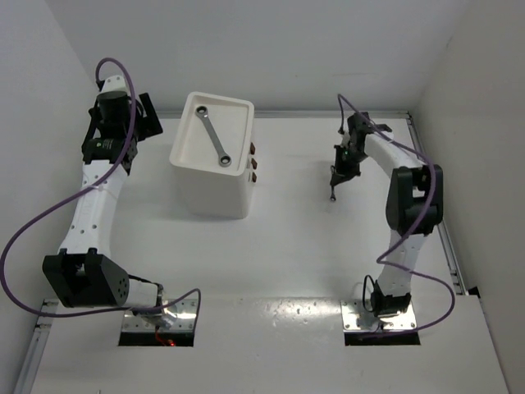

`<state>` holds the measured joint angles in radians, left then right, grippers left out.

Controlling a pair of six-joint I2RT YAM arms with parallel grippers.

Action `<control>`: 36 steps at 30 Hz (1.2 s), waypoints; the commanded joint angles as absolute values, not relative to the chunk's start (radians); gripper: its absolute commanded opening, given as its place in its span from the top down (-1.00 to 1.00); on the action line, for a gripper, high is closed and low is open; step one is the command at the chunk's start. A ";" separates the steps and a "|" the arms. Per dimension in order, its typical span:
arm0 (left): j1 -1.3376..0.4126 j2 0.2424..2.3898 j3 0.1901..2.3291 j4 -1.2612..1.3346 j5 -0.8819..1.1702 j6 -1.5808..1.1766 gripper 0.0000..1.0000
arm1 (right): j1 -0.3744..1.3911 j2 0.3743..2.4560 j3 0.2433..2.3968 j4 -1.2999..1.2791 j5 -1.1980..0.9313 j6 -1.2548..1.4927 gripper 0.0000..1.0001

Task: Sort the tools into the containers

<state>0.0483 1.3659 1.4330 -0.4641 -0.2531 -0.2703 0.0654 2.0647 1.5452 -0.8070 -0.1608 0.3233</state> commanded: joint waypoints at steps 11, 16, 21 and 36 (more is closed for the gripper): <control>0.043 1.356 1.497 -0.442 -0.065 -0.291 -1.00 | 0.224 1.750 1.759 -0.522 -0.679 0.449 1.00; 0.052 1.356 1.519 -0.442 0.000 -0.273 -1.00 | 0.313 1.951 2.119 -0.518 -0.748 0.428 1.00; 0.052 1.336 1.528 -0.469 0.018 -0.253 -1.00 | 0.377 2.077 2.293 -0.448 -0.764 0.419 1.00; 0.061 1.316 1.508 -0.511 -0.037 -0.235 -1.00 | 0.518 2.302 2.430 -0.336 -0.746 0.433 1.00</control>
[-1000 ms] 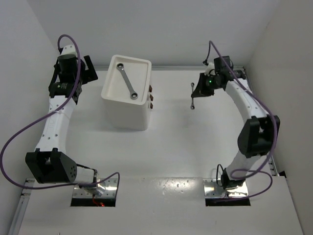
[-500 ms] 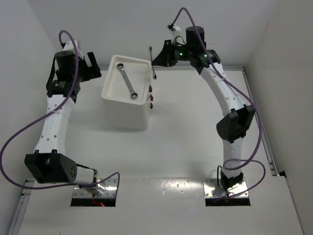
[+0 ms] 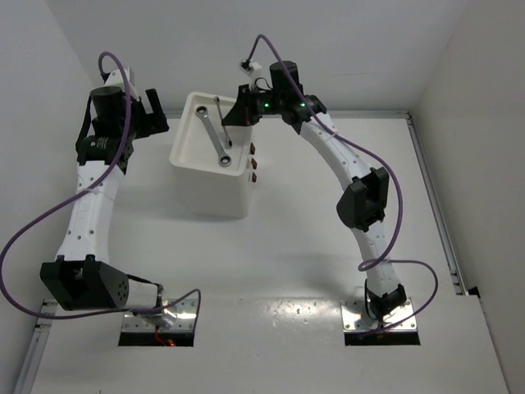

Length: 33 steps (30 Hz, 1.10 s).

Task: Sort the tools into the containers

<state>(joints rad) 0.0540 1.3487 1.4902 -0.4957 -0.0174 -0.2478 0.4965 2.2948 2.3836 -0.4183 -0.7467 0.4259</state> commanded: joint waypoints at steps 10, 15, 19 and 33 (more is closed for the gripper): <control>0.061 1.296 1.488 -0.522 -0.055 -0.225 -1.00 | 0.518 2.339 2.376 -0.350 -0.649 0.465 1.00; 0.061 1.296 1.479 -0.522 -0.064 -0.235 -1.00 | 0.518 2.330 2.364 -0.350 -0.620 0.465 0.82; 0.061 1.296 1.479 -0.522 -0.074 -0.235 -1.00 | 0.518 2.289 2.315 -0.312 -0.629 0.475 0.14; 0.061 1.335 1.531 -0.543 -0.123 -0.209 -1.00 | 0.376 1.815 1.980 -0.343 -0.296 0.414 -0.15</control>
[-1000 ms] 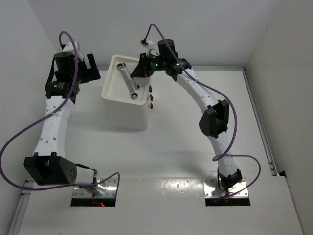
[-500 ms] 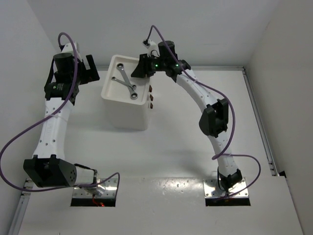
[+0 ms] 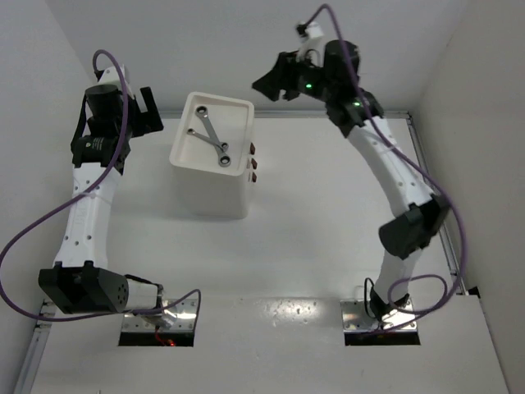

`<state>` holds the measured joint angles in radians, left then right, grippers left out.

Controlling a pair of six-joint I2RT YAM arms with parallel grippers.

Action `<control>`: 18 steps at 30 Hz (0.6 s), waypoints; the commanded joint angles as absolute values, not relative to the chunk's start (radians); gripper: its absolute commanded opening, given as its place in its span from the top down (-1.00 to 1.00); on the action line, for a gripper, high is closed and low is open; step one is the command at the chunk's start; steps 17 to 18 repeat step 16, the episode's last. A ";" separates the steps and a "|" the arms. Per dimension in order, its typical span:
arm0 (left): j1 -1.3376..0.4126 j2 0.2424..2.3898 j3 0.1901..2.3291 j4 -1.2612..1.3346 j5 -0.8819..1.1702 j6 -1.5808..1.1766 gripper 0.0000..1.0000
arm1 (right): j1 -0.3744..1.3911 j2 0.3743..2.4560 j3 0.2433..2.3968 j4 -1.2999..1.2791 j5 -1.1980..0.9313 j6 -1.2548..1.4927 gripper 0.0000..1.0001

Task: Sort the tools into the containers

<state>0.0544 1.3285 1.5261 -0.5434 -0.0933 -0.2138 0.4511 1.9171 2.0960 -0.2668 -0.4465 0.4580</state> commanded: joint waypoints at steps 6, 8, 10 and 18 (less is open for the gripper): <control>0.095 1.335 1.433 -0.537 -0.114 -0.209 -1.00 | 0.060 1.631 1.514 -0.393 -0.308 0.341 -0.18; 0.107 1.335 1.398 -0.509 -0.135 -0.200 -1.00 | -0.040 1.609 1.386 -0.403 -0.348 0.287 -0.24; 0.141 1.344 1.333 -0.497 -0.150 -0.199 -1.00 | -0.093 1.566 1.292 -0.344 -0.348 0.249 -0.24; 0.186 1.355 1.169 -0.414 -0.152 -0.150 -1.00 | -0.150 1.545 1.120 -0.290 -0.368 0.204 -0.27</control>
